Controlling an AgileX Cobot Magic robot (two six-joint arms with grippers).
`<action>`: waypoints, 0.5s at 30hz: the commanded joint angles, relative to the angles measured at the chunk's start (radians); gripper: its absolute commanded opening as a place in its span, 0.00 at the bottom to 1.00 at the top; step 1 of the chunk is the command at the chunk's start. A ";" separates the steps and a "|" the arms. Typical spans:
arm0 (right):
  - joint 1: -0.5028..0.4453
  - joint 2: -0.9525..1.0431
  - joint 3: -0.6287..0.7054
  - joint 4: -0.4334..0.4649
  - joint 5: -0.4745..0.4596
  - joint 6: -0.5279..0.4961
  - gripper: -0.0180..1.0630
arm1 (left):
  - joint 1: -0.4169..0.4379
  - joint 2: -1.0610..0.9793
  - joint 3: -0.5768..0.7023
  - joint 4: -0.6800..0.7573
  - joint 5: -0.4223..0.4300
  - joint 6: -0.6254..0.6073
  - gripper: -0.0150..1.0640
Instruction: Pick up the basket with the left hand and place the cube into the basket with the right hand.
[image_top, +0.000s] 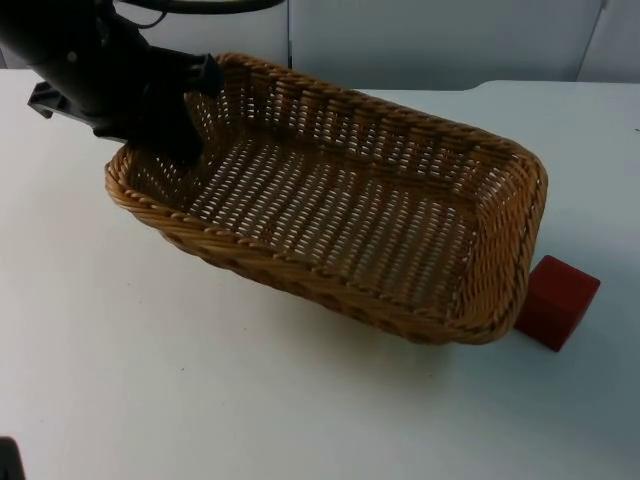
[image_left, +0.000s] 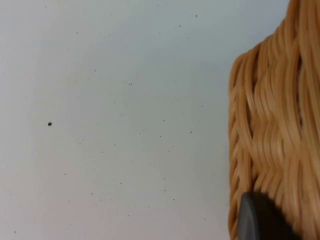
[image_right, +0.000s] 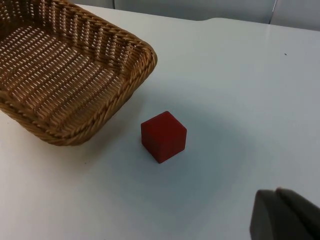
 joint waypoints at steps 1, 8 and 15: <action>-0.007 -0.003 0.003 0.007 -0.007 -0.001 0.01 | -0.002 -0.019 -0.002 -0.037 -0.002 -0.012 0.01; -0.007 -0.003 0.003 0.007 -0.007 -0.001 0.01 | -0.002 -0.019 -0.002 -0.037 -0.002 -0.012 0.01; -0.007 -0.003 0.003 0.001 -0.007 -0.001 0.01 | -0.002 -0.019 -0.002 -0.037 -0.010 -0.012 0.01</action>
